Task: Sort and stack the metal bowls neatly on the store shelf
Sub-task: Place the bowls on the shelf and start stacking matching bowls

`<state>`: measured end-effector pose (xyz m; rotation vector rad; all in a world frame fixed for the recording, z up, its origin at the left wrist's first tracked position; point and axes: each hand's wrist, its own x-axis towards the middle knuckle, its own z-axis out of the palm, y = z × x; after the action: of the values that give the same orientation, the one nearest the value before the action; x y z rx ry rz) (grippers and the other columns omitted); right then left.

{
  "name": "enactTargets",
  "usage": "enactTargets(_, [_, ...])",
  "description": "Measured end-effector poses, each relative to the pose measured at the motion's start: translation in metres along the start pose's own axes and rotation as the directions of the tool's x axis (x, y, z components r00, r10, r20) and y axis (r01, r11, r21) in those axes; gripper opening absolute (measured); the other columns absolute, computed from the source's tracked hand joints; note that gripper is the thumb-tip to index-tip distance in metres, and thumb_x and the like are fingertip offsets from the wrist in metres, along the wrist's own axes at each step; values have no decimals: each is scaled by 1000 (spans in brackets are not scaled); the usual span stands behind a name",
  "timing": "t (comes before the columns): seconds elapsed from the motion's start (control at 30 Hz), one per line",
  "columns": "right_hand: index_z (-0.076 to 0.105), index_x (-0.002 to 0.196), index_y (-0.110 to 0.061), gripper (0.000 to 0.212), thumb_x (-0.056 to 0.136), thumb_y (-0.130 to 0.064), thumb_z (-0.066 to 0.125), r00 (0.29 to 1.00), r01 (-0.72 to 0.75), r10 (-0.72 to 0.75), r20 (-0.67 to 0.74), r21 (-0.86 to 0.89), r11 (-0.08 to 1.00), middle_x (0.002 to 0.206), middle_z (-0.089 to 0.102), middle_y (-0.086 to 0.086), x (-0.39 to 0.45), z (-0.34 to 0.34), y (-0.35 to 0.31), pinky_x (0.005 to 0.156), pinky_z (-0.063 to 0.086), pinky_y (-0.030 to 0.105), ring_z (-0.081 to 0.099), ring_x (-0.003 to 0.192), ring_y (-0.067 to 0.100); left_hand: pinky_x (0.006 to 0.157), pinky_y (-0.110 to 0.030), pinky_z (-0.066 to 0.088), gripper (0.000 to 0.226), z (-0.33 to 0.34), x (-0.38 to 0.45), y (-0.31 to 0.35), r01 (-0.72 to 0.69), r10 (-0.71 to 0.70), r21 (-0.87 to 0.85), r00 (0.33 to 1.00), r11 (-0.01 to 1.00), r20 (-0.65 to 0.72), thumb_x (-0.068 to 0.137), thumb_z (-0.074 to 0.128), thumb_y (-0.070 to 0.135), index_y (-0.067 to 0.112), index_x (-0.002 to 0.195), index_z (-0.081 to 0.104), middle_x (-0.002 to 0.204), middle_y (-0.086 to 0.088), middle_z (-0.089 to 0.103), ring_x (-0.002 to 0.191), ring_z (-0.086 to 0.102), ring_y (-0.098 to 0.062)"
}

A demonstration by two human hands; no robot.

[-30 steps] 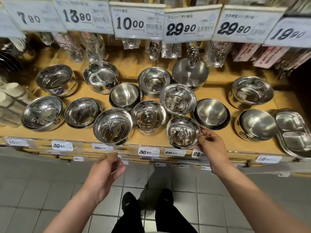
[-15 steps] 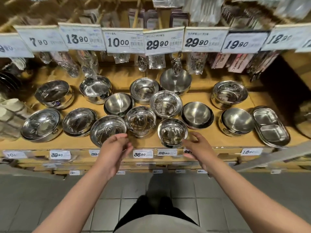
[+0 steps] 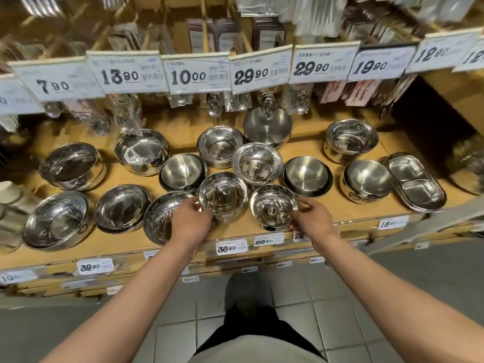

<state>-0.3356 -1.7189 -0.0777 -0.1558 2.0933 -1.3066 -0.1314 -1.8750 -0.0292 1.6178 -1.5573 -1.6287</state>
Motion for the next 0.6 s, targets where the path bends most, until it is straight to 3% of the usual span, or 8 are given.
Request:
enactTargets(0.07, [65,121,-16,33,91,-6,71,1000,8,-8,-8,-10,1000,107,72,14,-3,-1,3,83,61,51,70,75,33,86,-51,60,28,2,4,1,-27,28,79,1000,996,-9,91,65,9,31,107,59,90,2,70,88,72,-30])
enactTargets(0.13, [62,128,-12,38,91,-9,71,1000,-17,17,-10,-5,1000,105,73,16,-8,-4,7,86,59,55,71,87,40,69,-36,62,24,4,8,2,-73,77,172,997,982,-18,90,66,11,29,105,60,85,3,71,78,71,-22])
enactTargets(0.2, [56,132,-8,42,92,-6,70,997,-74,74,10,82,994,98,72,19,-13,-9,10,76,62,49,68,75,35,55,-23,55,22,5,10,3,-86,95,242,995,966,-27,90,66,11,25,107,60,83,2,71,71,69,-17])
enactTargets(0.27, [55,133,-6,43,93,-3,69,992,-121,114,53,152,981,102,71,18,-21,-14,11,63,61,33,66,72,25,72,-36,62,22,7,14,2,-60,63,234,998,970,-6,90,65,8,19,107,57,97,-11,72,85,72,-30])
enactTargets(0.33, [56,134,-5,42,94,-6,69,987,-144,132,88,141,980,121,68,17,-26,-18,13,65,63,27,72,87,24,89,-52,59,24,10,16,2,-17,18,223,1000,975,-5,88,66,8,13,109,55,113,-21,66,100,67,-42])
enactTargets(0.4, [57,135,-5,41,95,-8,67,984,-148,133,114,132,980,129,65,17,-29,-20,12,77,64,34,72,100,28,89,-54,58,29,12,20,2,-12,19,241,999,970,-28,87,67,8,11,113,54,116,-21,64,100,67,-42])
enactTargets(0.47, [58,134,-5,38,97,-9,65,982,-153,136,134,127,980,130,65,16,-31,-21,11,86,62,41,72,102,29,84,-52,60,28,12,22,2,-9,23,236,998,972,-58,87,68,7,13,108,50,110,-19,67,92,70,-38])
enactTargets(0.6, [58,133,-5,34,99,-6,60,976,-178,152,154,168,970,129,66,15,-32,-27,10,79,64,37,70,111,29,80,-51,62,33,12,27,1,39,-23,186,996,982,-88,84,71,3,15,108,51,103,-14,69,86,73,-36])
